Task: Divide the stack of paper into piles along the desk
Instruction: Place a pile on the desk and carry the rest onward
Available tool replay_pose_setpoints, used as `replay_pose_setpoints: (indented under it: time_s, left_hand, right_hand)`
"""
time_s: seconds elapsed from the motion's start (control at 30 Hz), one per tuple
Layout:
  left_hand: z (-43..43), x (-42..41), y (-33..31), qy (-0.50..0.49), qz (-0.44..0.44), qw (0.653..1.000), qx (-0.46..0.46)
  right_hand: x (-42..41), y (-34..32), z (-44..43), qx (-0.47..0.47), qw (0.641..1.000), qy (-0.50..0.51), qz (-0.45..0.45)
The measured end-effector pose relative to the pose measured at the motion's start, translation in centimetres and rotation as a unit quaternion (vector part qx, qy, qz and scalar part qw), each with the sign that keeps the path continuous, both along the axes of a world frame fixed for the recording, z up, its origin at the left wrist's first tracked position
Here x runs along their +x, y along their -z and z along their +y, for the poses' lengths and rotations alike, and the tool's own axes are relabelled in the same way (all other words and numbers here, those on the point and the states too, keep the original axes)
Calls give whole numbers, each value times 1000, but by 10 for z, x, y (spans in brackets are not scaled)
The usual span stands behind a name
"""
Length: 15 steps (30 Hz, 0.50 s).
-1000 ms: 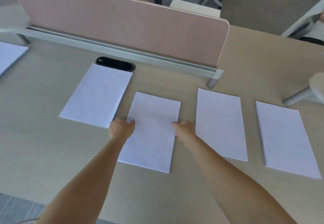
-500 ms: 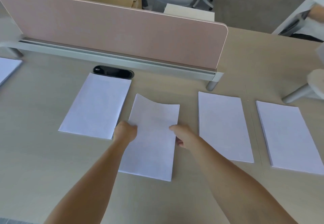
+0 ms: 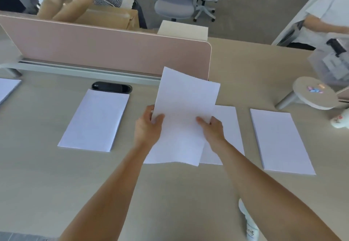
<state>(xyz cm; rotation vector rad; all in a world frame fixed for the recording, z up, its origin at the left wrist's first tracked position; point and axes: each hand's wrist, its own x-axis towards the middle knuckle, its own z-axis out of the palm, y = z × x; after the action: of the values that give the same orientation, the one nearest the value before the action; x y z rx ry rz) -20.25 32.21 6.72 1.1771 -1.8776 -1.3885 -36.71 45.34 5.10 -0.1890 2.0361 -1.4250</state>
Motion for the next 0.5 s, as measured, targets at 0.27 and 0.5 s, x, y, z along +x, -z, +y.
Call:
replay_pose_setpoints:
  time_s: [0.27,0.5]
  left_hand:
    - [138,-91,-51,42,176,974,138]
    - [293,-182,-74,86,103,982,130]
  right_hand:
    - [-104,-60,149,-186,982,25,-17]
    - [-176,-75,309,-263,963,54,34]
